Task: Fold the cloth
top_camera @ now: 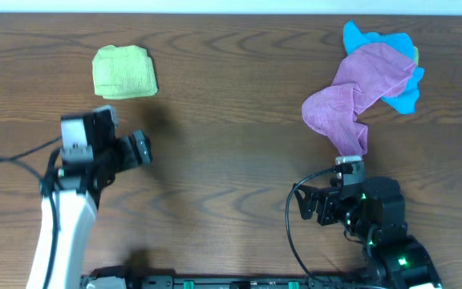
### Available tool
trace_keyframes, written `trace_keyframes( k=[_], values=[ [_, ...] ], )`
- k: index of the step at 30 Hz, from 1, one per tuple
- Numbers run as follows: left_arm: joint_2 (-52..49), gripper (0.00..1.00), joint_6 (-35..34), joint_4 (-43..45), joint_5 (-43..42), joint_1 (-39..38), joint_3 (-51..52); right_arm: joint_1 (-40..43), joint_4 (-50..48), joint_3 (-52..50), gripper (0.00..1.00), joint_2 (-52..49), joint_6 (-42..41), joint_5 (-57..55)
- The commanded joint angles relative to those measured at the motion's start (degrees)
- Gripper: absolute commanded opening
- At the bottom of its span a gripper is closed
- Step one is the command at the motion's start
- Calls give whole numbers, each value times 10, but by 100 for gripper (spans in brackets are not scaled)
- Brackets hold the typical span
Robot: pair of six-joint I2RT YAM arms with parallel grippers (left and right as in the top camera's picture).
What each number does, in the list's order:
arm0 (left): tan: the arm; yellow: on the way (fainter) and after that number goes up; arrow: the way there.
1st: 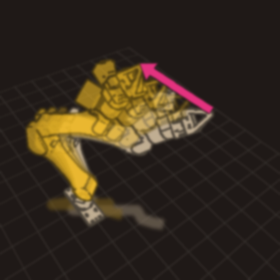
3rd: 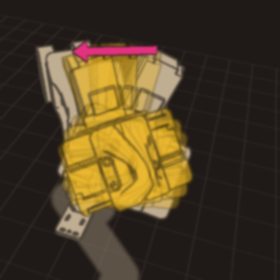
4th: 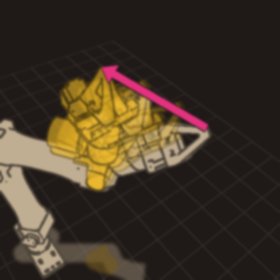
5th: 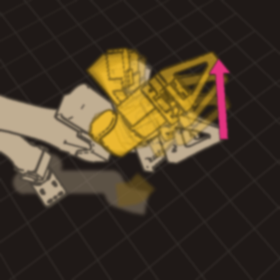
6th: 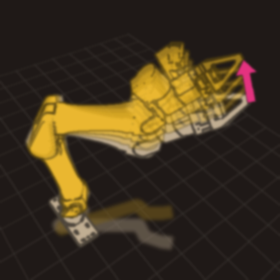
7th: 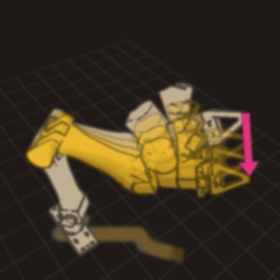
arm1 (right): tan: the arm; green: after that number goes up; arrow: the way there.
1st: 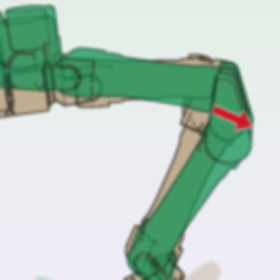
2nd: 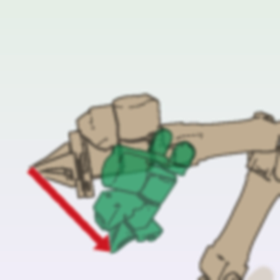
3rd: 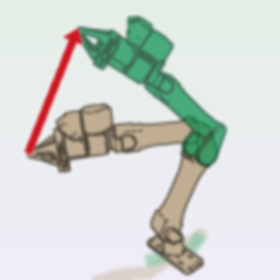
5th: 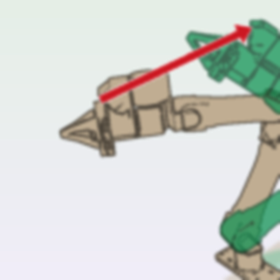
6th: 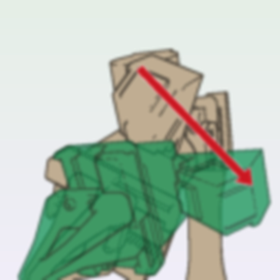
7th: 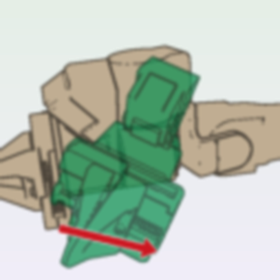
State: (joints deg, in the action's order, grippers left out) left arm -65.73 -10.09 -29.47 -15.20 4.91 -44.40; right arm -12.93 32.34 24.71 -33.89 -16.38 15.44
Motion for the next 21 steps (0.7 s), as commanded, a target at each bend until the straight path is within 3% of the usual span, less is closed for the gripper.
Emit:
trace_keyframes(
  k=[1,10,16,21],
  values=[
    [72,96,30,24,6,-1,58,4,0,-1,99,1,-10,-2],
    [308,95,130,40,6,-1,227,4,1,-1,99,1,-10,-2],
    [479,96,143,31,6,-1,319,4,0,-1,99,1,-10,-2],
    [564,95,175,-16,6,-1,353,4,0,-1,99,1,-10,-2]
  ],
)
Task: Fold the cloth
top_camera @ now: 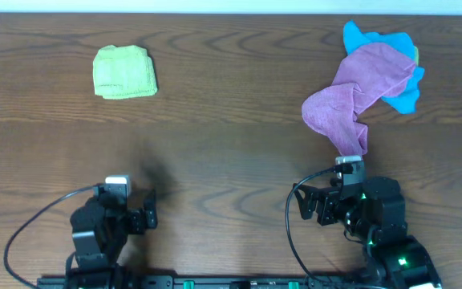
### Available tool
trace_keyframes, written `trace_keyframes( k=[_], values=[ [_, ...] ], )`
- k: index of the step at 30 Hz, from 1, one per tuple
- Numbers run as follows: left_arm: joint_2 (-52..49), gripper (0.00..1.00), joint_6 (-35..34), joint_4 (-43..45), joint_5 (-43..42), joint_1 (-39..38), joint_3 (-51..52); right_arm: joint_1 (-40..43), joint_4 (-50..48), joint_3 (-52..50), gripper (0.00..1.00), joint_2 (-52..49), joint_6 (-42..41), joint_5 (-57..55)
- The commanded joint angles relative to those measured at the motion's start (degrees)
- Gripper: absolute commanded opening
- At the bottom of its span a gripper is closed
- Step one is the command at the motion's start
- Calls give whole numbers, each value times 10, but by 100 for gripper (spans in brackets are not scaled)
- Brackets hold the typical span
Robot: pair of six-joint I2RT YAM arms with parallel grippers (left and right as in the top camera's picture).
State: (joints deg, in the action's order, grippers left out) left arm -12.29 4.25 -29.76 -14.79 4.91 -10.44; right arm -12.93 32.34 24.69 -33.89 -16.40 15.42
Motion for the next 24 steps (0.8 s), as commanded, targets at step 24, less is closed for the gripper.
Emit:
trace_keyframes(
  k=[24],
  values=[
    [121,95,37,-34,64,-1,17,4,0,-1,99,1,-9,-2]
  ],
)
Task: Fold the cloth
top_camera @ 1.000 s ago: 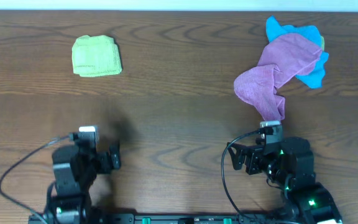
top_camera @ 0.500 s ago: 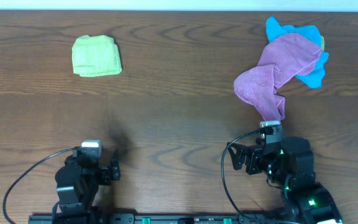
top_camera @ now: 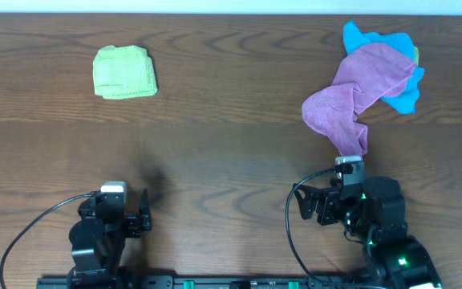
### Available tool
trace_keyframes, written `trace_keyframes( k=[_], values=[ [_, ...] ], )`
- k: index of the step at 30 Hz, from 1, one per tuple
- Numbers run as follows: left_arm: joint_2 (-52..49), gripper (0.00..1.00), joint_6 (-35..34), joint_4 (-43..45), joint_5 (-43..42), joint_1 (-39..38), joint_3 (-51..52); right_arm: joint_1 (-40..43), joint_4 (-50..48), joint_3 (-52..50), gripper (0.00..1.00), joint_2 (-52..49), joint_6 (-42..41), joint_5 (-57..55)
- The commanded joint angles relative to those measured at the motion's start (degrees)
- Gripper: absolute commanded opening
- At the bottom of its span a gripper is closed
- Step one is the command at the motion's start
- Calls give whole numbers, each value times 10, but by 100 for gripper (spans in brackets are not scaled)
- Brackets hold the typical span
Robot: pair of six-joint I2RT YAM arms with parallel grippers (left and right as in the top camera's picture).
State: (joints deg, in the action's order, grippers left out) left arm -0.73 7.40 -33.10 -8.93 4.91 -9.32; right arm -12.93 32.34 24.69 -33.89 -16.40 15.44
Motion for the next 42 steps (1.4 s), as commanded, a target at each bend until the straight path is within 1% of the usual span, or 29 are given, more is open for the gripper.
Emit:
trace_keyframes(
  k=[1,15,19,21,22,23,24,27,31,34,38,42],
  values=[
    [5,95,5,0,5,-1,6,4,1,-1,99,1,-9,-2],
    [5,95,5,0,5,-1,6,4,1,-1,99,2,-9,-2],
    [5,96,5,0,5,-1,6,4,14,-1,99,15,-9,-3],
    [5,95,5,0,5,-1,6,7,18,-4,99,42,5,-60],
    [5,95,5,0,5,-1,6,11,20,-10,99,66,33,-88],
    [5,95,5,0,5,-1,6,19,18,-23,99,95,90,-92],
    [5,95,5,0,5,-1,6,30,17,-39,99,123,129,-92],
    [5,95,5,0,5,-1,6,61,16,-83,99,180,179,-92],
    [5,95,5,0,5,-1,6,98,16,-138,99,249,194,-92],
    [5,95,5,0,5,-1,6,118,18,-159,99,287,204,-92],
    [5,95,5,0,5,-1,6,135,20,-159,99,300,240,-93],
    [5,95,5,0,5,-1,6,137,22,-159,99,311,244,-99]
  ],
)
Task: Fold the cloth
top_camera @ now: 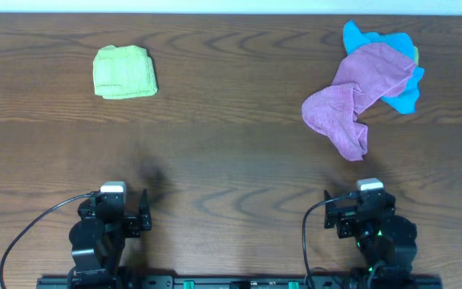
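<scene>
A green cloth (124, 71) lies folded into a small square at the far left of the table. At the far right a purple cloth (353, 103) lies crumpled, partly on top of a blue cloth (397, 60). My left gripper (144, 213) is drawn back at the near edge, far from the green cloth and holding nothing. My right gripper (330, 218) is also pulled back at the near edge, below the purple cloth's lower tip and apart from it. From above, neither gripper's finger gap can be made out.
The dark wooden table (231, 152) fills the view. A black cable (22, 237) loops from the left arm and another (305, 241) from the right arm, both at the near edge.
My right arm has drawn back toward the near edge and shifted a little right, so the purple cloth's lower tip now shows uncovered. The left arm and all cloths are unchanged.
The left arm was first reaching out over the table below the folded green cloth, the right arm sitting just under the purple cloth's tip. The left arm then stood folded at the near edge and stayed there. Now the right arm is folded back too.
</scene>
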### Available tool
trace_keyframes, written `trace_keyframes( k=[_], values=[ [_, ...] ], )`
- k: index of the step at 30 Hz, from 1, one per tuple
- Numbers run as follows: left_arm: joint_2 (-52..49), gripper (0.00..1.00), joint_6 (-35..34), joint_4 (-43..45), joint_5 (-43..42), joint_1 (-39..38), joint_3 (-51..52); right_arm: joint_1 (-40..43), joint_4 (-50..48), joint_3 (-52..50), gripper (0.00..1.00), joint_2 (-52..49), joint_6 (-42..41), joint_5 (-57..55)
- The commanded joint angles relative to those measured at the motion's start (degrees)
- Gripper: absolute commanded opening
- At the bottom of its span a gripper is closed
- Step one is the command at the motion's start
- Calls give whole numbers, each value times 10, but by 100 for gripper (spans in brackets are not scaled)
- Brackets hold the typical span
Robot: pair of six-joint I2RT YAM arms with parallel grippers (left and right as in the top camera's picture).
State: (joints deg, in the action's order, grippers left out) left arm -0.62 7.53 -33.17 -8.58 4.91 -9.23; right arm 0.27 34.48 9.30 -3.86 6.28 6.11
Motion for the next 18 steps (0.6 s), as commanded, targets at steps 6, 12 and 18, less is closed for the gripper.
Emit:
trace_keyframes(
  k=[6,12,18],
  values=[
    [4,95,4,0,2,-1,5,5,1,-5,99,36,17,-5],
    [4,95,4,0,2,-1,5,5,1,-5,99,36,11,-5],
    [4,95,4,0,2,-1,5,5,0,-5,99,36,11,-5]
  ],
)
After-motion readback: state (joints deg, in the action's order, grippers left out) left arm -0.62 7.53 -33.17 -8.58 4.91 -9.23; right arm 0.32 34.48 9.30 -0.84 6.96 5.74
